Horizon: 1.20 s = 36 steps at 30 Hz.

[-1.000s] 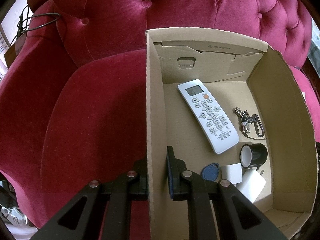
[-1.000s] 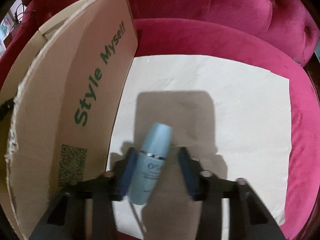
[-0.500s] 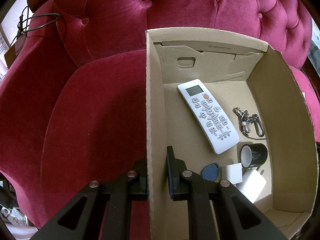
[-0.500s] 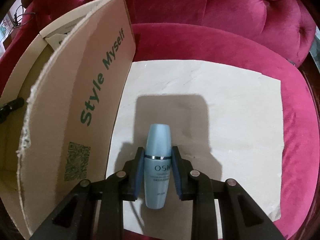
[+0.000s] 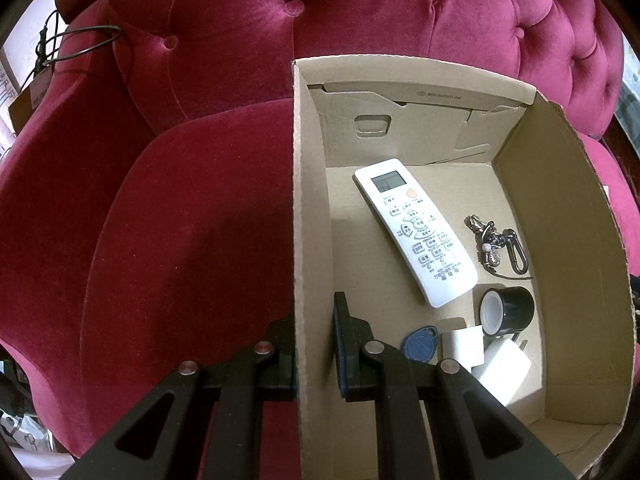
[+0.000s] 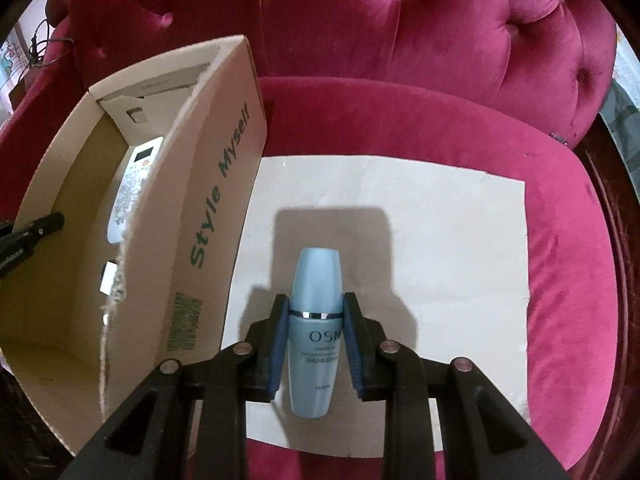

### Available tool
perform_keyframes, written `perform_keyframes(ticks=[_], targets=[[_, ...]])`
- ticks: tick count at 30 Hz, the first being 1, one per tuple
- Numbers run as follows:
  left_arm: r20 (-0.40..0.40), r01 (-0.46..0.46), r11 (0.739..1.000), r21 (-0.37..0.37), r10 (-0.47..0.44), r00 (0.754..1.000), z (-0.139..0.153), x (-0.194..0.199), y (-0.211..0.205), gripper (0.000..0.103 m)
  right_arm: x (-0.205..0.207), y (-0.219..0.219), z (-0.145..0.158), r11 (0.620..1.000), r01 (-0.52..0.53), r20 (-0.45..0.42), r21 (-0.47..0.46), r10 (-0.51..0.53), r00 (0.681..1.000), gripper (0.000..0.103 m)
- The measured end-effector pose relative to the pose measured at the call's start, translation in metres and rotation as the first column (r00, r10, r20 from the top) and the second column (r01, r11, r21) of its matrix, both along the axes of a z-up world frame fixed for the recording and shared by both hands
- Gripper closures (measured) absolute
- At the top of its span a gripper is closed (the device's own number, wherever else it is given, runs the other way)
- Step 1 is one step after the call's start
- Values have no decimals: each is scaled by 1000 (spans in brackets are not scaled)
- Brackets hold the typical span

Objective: Organize rigid objects
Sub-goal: 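Grasp the light-blue OSM bottle upright with the right gripper and lift it, then carry the light-blue bottle with the right gripper over the box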

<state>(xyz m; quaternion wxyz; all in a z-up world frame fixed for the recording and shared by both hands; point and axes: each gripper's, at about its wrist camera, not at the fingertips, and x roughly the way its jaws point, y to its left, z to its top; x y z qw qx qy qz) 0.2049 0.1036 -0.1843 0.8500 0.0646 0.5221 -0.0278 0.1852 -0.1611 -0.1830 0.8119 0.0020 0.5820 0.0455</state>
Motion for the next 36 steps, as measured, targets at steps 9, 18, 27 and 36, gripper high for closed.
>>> perform_keyframes(ticks=[9, 18, 27, 36], targets=[[1, -1, 1000, -1, 1, 1000, 0, 0, 0, 89, -9, 7, 24, 1000, -7, 32, -24, 8, 999, 76], [1, -3, 1000, -4, 3, 1000, -1, 0, 1, 89, -16, 18, 43, 997, -7, 97, -75, 14, 995, 76], [1, -3, 1000, -5, 3, 1000, -2, -1, 2, 89, -5, 29, 75, 997, -11, 137, -78, 22, 990, 76], [0, -4, 1000, -6, 4, 1000, -1, 0, 1, 89, 3, 48, 98, 996, -43, 180, -82, 57, 982, 76]])
